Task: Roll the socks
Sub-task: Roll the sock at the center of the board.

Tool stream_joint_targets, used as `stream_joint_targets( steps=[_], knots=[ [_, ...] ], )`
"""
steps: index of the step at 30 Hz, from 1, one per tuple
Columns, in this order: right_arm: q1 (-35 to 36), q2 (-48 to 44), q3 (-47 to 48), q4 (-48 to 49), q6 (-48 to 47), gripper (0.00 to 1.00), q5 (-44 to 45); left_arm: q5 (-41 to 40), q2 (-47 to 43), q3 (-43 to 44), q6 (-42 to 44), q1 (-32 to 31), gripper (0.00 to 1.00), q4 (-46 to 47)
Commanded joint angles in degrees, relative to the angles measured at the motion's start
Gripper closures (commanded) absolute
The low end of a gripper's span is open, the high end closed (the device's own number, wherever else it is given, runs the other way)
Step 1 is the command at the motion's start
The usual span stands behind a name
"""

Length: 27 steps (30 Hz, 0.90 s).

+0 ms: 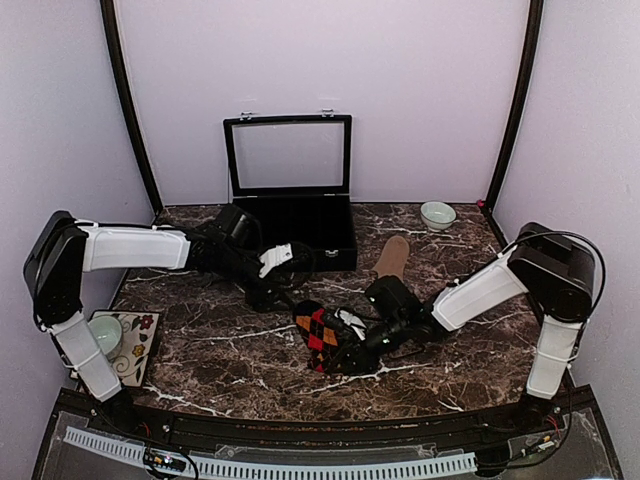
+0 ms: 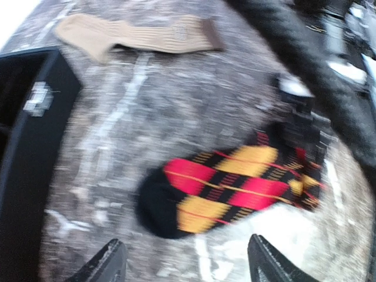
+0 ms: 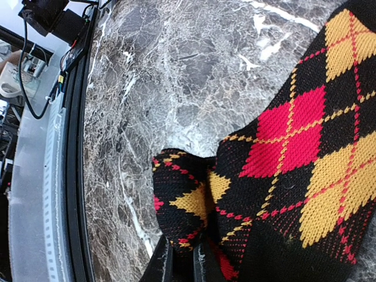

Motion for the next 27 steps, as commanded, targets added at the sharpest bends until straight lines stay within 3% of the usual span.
stream_joint_targets(
  steps=[1,7,12,19,27],
  knots=[
    [-1.7,4.9,-1.7,-13.8,3.5,1.0,1.3,12.0,-4.8,-4.9,6.6,-0.1,0.29,-6.3],
    [-3.5,8.4,-1.4,-14.1,6.4,1.0,-0.3,17.5,-4.6,-6.4,9.3,-1.8,0.4,-8.3],
    [-4.4,11.3,-0.4,-15.8,7.9,1.0,-0.9,11.3,-2.9,-6.4,12.9,-9.3,0.41,-8.3],
    [-4.8,12.3,1.2,-18.1,8.9,1.0,0.3,4.8,1.6,-3.5,13.1,-16.7,0.52,-4.0],
    [-5.1,13.5,1.8,-18.9,9.6,1.0,-0.2,-1.8,5.0,-3.2,13.0,-19.2,0.64,2.5]
  ],
)
